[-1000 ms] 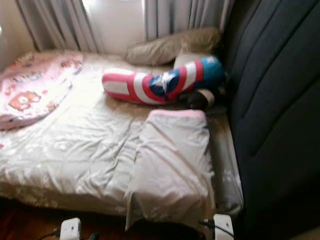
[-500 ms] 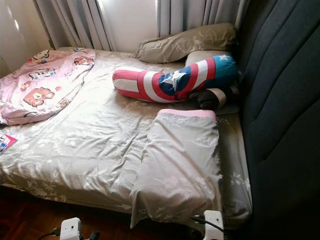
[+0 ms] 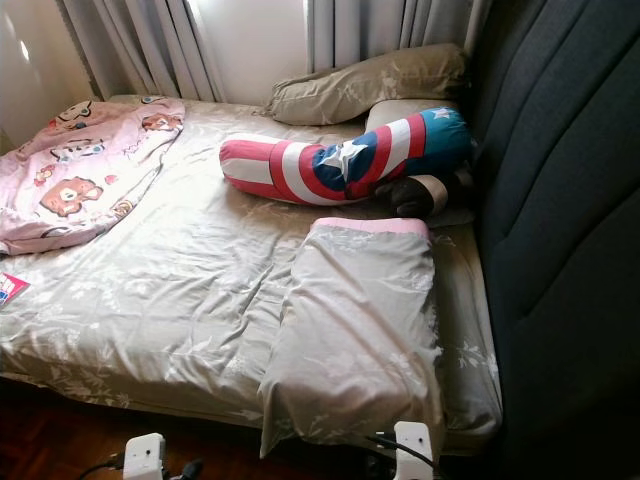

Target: Clean up the room

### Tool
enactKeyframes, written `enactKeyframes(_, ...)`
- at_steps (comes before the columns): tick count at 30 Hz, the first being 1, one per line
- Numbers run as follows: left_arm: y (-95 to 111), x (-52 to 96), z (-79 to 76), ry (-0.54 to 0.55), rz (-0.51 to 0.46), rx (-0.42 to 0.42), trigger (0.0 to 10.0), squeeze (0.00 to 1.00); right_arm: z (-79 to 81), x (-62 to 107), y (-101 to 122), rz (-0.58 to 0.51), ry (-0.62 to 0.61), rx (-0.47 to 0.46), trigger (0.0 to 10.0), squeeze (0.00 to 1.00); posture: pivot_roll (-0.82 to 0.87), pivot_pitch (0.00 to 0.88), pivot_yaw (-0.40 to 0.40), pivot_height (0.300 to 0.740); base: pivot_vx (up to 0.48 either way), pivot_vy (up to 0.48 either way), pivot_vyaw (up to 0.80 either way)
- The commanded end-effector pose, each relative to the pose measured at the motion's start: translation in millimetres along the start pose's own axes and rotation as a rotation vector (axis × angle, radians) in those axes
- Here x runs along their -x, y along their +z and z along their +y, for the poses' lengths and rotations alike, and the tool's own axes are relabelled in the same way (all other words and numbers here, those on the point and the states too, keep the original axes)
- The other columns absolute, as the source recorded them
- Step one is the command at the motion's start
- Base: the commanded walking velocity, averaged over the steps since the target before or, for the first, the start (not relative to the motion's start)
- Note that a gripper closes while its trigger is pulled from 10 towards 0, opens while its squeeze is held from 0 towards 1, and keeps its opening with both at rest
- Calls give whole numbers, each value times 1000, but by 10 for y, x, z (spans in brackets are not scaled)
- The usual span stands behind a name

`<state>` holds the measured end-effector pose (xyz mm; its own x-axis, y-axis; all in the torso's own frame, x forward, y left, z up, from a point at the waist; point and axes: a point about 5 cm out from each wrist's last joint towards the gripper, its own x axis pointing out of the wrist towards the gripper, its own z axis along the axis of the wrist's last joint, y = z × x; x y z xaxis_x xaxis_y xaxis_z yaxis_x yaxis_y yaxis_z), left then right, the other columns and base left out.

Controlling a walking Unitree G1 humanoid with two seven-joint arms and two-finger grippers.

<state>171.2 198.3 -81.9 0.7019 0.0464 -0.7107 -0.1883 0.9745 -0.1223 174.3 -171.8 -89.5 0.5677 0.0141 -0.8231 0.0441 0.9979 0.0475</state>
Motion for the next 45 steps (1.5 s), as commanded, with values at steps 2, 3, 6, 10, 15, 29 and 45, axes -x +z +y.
enactKeyframes(2, -2, -21, -93, -32, 17, -26, 10000, 0, -353, 37, 100, -28, -63, -5, 10000, 0, 18, 0, -12, 740, 0, 0, 0)
enactKeyframes(3, -4, -28, -134, -41, 21, -30, 10000, 0, -434, 49, 134, -36, -77, -7, 10000, 0, -10, 0, 4, 740, 0, 0, 0)
enactKeyframes(6, -7, -39, -207, -66, 29, -39, 10000, 0, -549, 68, 182, -50, -103, -9, 10000, 0, -37, 0, 30, 740, 0, 0, 0)
enactKeyframes(10, -10, -58, -313, -107, 53, -78, 10000, 0, -670, 95, 229, -86, -154, -75, 10000, 0, -101, 0, 95, 740, 0, 0, 0)
enactKeyframes(15, 191, -125, -333, -114, 11, -102, 10000, 0, -588, 81, 194, -102, -148, -152, 10000, 0, -114, 0, 55, 740, 0, 0, 0)
enactKeyframes(29, 511, -174, -329, -100, -136, -107, 10000, 0, -359, 38, 147, -92, -98, -155, 10000, 0, -69, 0, 57, 740, 0, 0, 0)
enactKeyframes(45, 504, -167, -495, -129, -180, -59, 10000, 0, -504, 72, 175, -126, -117, -155, 10000, 0, -98, 0, 10, 740, 0, 0, 0)
